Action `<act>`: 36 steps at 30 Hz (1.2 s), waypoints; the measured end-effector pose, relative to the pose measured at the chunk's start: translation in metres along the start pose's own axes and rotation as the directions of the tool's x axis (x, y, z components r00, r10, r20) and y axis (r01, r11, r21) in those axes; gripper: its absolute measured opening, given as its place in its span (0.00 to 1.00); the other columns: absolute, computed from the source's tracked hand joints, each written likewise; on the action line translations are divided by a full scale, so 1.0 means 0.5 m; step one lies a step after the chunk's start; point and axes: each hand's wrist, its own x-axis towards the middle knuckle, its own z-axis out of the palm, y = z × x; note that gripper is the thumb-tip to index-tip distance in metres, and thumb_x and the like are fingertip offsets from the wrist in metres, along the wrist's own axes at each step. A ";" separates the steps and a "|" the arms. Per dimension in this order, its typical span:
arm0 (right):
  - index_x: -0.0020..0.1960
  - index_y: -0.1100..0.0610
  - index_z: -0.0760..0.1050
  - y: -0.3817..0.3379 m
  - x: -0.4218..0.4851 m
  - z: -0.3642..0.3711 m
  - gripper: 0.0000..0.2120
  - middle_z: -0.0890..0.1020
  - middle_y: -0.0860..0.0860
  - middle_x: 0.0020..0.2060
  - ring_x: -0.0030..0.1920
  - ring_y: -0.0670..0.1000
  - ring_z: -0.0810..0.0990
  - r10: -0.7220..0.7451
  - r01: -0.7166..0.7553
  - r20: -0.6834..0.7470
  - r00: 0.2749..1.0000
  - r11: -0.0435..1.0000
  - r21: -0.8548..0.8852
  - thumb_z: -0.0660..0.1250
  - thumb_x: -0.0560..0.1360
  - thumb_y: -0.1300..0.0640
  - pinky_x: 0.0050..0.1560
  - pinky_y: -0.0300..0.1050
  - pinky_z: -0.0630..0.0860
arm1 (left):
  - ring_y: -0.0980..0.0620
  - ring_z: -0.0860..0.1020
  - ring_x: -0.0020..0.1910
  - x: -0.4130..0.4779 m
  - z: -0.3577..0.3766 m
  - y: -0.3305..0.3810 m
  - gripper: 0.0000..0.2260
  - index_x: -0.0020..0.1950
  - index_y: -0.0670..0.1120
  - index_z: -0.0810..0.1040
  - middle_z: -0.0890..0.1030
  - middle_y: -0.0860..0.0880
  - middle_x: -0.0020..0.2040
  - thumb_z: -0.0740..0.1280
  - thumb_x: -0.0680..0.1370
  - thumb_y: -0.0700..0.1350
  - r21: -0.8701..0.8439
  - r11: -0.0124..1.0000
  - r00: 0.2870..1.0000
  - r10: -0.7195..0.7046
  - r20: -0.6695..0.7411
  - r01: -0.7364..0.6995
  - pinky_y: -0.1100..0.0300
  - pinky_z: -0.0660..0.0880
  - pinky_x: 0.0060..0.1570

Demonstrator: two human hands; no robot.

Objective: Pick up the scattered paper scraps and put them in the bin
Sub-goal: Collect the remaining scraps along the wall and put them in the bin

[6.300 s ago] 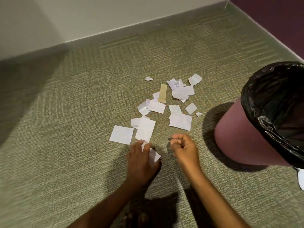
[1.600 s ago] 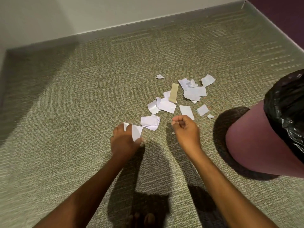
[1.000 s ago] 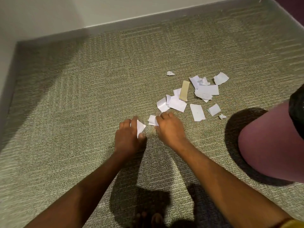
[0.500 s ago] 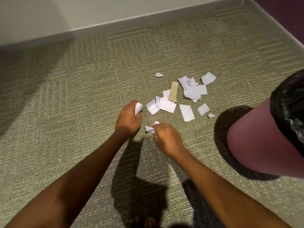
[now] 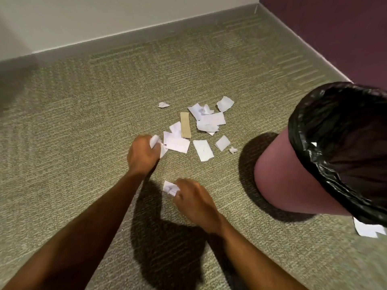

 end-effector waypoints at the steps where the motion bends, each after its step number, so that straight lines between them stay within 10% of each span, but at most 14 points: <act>1: 0.57 0.56 0.79 0.003 -0.005 -0.013 0.11 0.83 0.54 0.48 0.47 0.58 0.81 0.024 -0.024 -0.019 1.000 0.999 0.024 0.62 0.77 0.57 0.43 0.52 0.77 | 0.41 0.82 0.43 -0.004 0.000 -0.001 0.15 0.52 0.46 0.83 0.84 0.45 0.45 0.66 0.77 0.56 -0.026 1.000 1.000 -0.016 -0.006 0.016 0.52 0.77 0.40; 9: 0.61 0.56 0.79 -0.059 0.003 -0.159 0.11 0.83 0.52 0.48 0.44 0.51 0.76 0.116 -0.043 -0.397 0.911 0.981 0.188 0.65 0.80 0.61 0.44 0.46 0.72 | 0.49 0.81 0.44 -0.094 -0.021 0.157 0.07 0.54 0.47 0.77 0.82 0.50 0.46 0.70 0.81 0.48 -0.524 0.845 0.967 -0.210 -0.143 0.106 0.46 0.81 0.47; 22: 0.63 0.53 0.79 -0.224 -0.084 -0.576 0.10 0.86 0.47 0.48 0.42 0.57 0.86 0.133 0.195 -0.771 0.623 0.928 0.318 0.68 0.82 0.60 0.39 0.62 0.85 | 0.49 0.79 0.33 -0.176 -0.231 0.580 0.03 0.57 0.50 0.80 0.83 0.49 0.43 0.69 0.83 0.45 -0.869 0.472 0.954 0.300 0.002 -0.147 0.57 0.75 0.30; 30: 0.61 0.57 0.79 -0.123 -0.176 -0.707 0.13 0.88 0.53 0.47 0.44 0.58 0.90 0.578 0.154 -0.628 0.521 0.660 0.735 0.65 0.80 0.67 0.38 0.51 0.86 | 0.52 0.78 0.32 -0.234 -0.178 0.771 0.28 0.66 0.47 0.80 0.83 0.45 0.45 0.71 0.79 0.68 -0.719 0.681 0.656 0.481 0.582 0.139 0.60 0.74 0.28; 36: 0.63 0.56 0.78 -0.051 -0.208 -0.693 0.14 0.85 0.56 0.52 0.45 0.59 0.89 0.619 0.056 -0.595 0.513 0.668 0.742 0.68 0.80 0.67 0.44 0.54 0.88 | 0.40 0.88 0.56 -0.256 -0.187 0.789 0.27 0.64 0.53 0.83 0.88 0.42 0.59 0.64 0.80 0.73 -0.687 0.723 0.512 0.563 0.649 0.075 0.39 0.87 0.51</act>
